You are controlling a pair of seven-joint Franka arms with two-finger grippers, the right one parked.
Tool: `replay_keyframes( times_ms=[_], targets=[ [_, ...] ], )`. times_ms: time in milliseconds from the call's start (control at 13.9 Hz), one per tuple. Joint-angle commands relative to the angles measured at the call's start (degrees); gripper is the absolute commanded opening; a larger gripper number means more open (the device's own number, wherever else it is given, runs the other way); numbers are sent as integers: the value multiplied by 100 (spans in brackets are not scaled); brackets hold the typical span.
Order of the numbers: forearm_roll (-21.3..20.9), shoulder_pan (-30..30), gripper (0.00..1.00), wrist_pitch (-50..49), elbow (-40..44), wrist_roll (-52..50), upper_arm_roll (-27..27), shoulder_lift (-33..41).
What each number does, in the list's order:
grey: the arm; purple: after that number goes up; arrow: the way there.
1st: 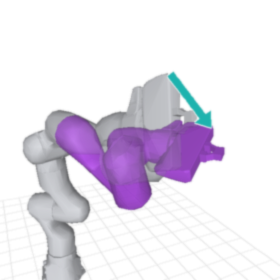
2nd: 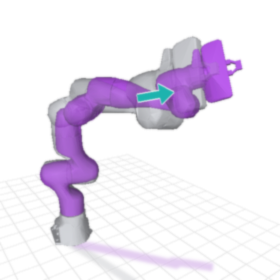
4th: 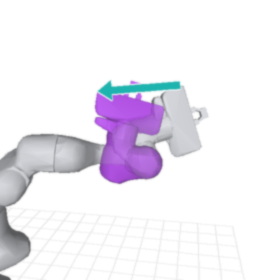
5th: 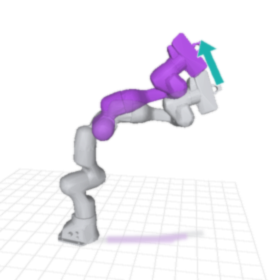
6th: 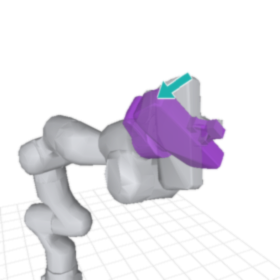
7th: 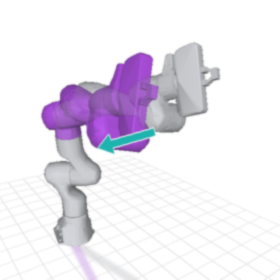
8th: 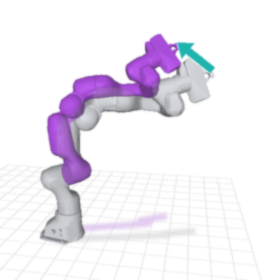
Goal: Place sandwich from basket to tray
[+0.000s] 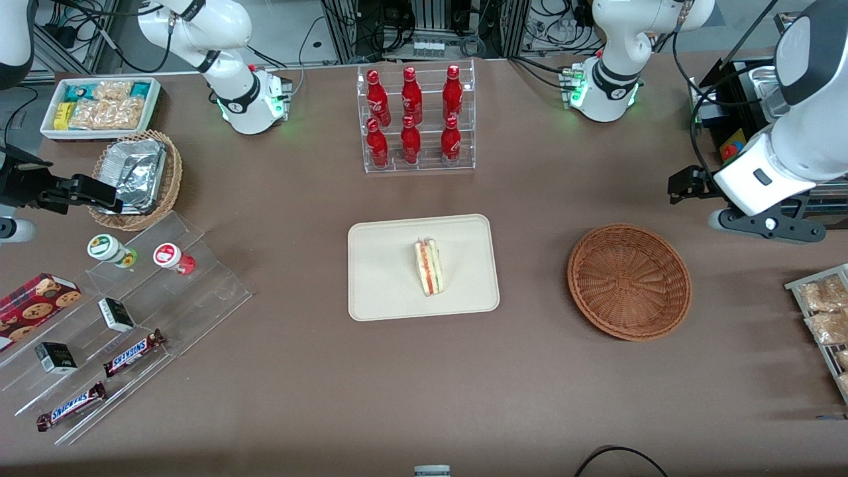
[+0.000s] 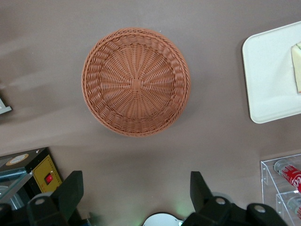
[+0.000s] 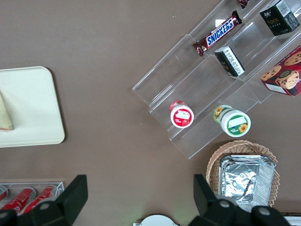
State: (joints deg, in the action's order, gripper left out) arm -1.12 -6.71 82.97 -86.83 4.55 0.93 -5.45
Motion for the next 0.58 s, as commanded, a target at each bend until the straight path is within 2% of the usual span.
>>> replay_keyframes(
  times_ms=[0, 360, 504],
  targets=[
    [-73, 30, 100, -150, -177, 2, -128, 254],
    [-73, 56, 100, -194, -194, 2, -392, 473],
    [-55, 398, 100, -194, -405, 2, -357, 684]
  ],
)
